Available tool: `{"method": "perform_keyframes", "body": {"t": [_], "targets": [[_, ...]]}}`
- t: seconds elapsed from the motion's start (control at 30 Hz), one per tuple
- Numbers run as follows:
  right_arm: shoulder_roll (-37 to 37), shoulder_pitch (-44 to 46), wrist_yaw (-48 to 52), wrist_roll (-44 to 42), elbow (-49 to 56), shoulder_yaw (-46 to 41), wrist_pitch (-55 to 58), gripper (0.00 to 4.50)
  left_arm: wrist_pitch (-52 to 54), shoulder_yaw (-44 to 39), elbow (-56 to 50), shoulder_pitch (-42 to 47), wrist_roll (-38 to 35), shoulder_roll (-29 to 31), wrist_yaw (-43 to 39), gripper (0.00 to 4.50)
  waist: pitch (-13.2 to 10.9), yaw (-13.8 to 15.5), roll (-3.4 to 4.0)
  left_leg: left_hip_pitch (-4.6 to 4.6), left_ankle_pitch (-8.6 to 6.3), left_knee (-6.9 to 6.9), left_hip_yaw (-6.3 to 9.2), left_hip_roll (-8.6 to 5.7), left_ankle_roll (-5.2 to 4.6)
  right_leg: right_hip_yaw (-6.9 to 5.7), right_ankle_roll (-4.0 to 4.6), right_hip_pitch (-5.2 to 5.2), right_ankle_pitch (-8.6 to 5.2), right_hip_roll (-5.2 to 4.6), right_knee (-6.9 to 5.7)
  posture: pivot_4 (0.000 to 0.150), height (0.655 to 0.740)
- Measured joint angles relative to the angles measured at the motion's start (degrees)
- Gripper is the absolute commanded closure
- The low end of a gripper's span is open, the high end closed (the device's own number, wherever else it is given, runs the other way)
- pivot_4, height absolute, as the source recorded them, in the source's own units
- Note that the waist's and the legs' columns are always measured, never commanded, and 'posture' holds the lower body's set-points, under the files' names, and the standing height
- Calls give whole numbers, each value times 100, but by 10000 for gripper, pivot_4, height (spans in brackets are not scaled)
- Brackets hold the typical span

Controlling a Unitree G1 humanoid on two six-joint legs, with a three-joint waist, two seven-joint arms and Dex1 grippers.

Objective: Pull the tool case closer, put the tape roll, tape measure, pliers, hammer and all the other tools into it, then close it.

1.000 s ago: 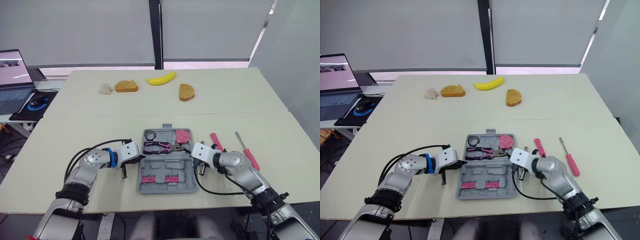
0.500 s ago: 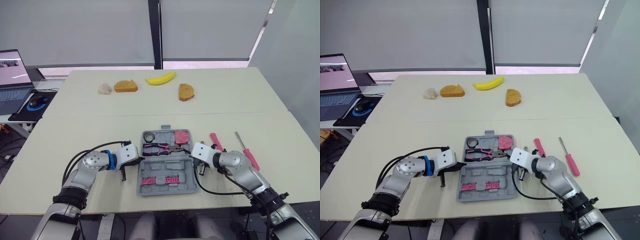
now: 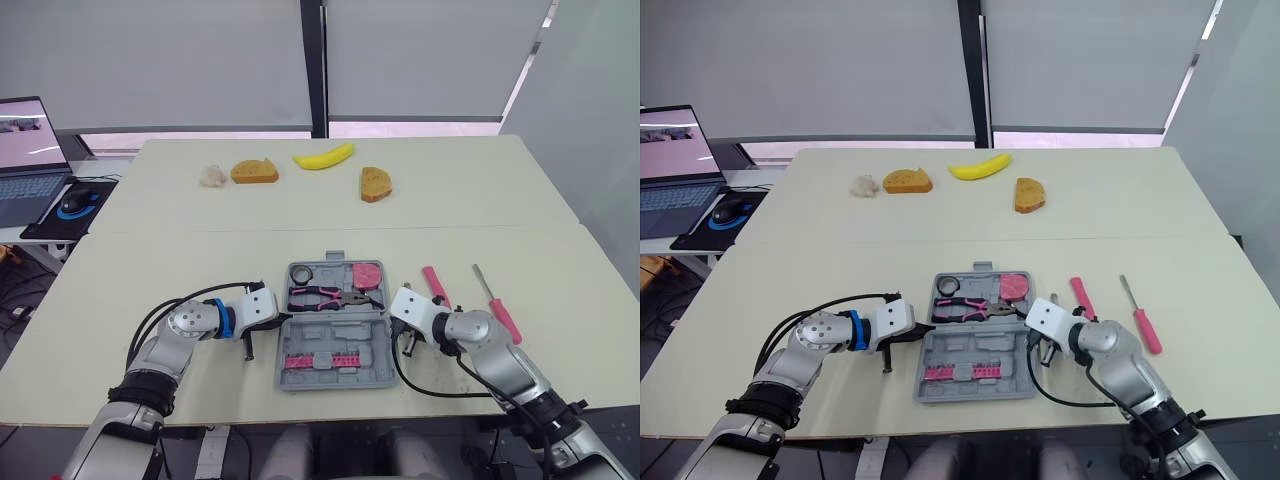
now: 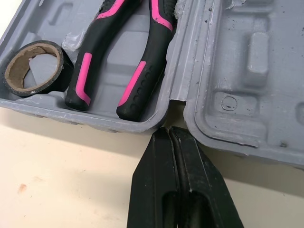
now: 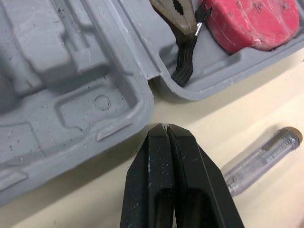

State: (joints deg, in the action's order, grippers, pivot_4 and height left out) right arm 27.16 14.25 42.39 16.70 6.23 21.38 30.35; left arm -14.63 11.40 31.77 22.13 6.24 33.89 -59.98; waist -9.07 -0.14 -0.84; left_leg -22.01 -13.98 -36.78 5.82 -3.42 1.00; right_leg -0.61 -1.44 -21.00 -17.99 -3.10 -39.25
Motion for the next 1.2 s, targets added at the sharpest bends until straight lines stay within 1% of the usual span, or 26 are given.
{"method": "perform_keyframes", "body": {"t": [0.13,0.2,0.27,0.4,0.5,0.6,0.67,0.73,0.77,0.9,0.93,0.97,1.0,1.1,1.13,1.2], "targets": [[203,-271,-124,-5,456,-135,-19,45000,28,-61,-57,-107,-172,127,-54,44845,-2,-16,-1,-17,0,1,1,3,0,0,0,-9,0,1,0,1500,7400],[388,-473,-127,-30,834,-315,-50,45000,56,-171,-120,-227,-333,335,-165,44845,-3,-79,-1,-52,1,0,1,3,1,2,0,-26,0,2,-8,1500,7400],[525,-719,-141,-121,1180,-574,-103,45000,127,-345,-212,-419,-517,593,-288,44845,-4,-142,0,-67,1,1,4,4,1,1,1,-41,0,3,-8,1500,7400],[524,-1429,-273,-499,2125,-1287,-110,45000,467,-985,-545,-964,-1207,1054,-592,44845,-9,-160,3,-85,1,2,11,6,1,-3,4,-50,-2,2,7,1500,7400],[543,-1865,-261,-900,2636,-2003,-10,45000,852,-1552,-904,-1364,-1695,1314,-630,44845,-11,-138,4,-85,-1,2,11,3,0,-3,0,-39,1,-4,22,1500,7400],[550,-2257,-240,-1382,2781,-3046,20,45000,1320,-2180,-1277,-1849,-2105,1430,-439,38770,-12,-113,4,-85,-2,2,10,2,-2,-3,-2,-37,1,-6,26,1500,7400],[547,-2545,-231,-1702,2789,-3799,-10,45000,1658,-2621,-1435,-2247,-2312,1498,-274,32665,-13,-103,3,-84,-3,7,10,4,-2,-3,-1,-38,1,-6,26,1500,7400],[505,-2816,-213,-2005,2797,-4289,-123,40235,1981,-2972,-1753,-2654,-2497,1491,-107,26158,-13,-98,4,-82,-3,10,10,8,-2,-3,-1,-37,1,-5,26,1500,7400],[439,-2987,-187,-2164,2817,-4485,-199,38611,2168,-3155,-2089,-2941,-2637,1435,-7,22792,-13,-92,4,-82,-3,11,10,9,-2,-3,0,-37,1,-5,25,1500,7400],[283,-3586,-126,-2489,2796,-4786,-479,30163,2625,-3517,-3057,-3898,-2969,1111,227,9591,-13,-75,4,-81,-3,11,1,10,-2,4,2,-36,-1,-10,27,1500,7400],[251,-3719,-117,-2528,2763,-4837,-530,28293,2711,-3558,-3222,-4093,-3026,1026,272,7259,-13,-67,4,-82,-3,11,1,10,-2,3,2,-36,-1,-10,28,1500,7400],[210,-3864,-97,-2626,2736,-4904,-621,25767,2798,-3606,-3449,-4321,-3095,940,325,3373,-13,-51,4,-82,-3,11,1,12,-2,2,5,-36,-3,-10,28,1500,7400],[188,-3985,-69,-2698,2726,-4950,-660,23622,2836,-3638,-3565,-4468,-3118,899,337,525,-13,-34,4,-81,-3,11,1,13,-2,3,8,-36,-5,-10,28,1500,7400],[195,-4392,135,-2930,2683,-5057,-839,15875,2874,-3793,-3984,-4916,-3193,730,384,0,-13,6,4,-80,-3,10,-2,16,-2,0,21,-35,-13,-10,29,1500,7400],[210,-4474,172,-2952,2642,-5083,-879,13786,2851,-3802,-4041,-4987,-3193,719,393,0,-13,11,4,-80,-3,10,-3,16,-2,0,22,-34,-14,-10,29,1500,7400],[320,-4597,265,-2979,2514,-5119,-939,8221,2758,-3817,-4053,-5067,-3182,710,408,0,-13,21,4,-79,-3,8,-3,17,-2,0,23,-34,-15,-10,29,1500,7400]]}}
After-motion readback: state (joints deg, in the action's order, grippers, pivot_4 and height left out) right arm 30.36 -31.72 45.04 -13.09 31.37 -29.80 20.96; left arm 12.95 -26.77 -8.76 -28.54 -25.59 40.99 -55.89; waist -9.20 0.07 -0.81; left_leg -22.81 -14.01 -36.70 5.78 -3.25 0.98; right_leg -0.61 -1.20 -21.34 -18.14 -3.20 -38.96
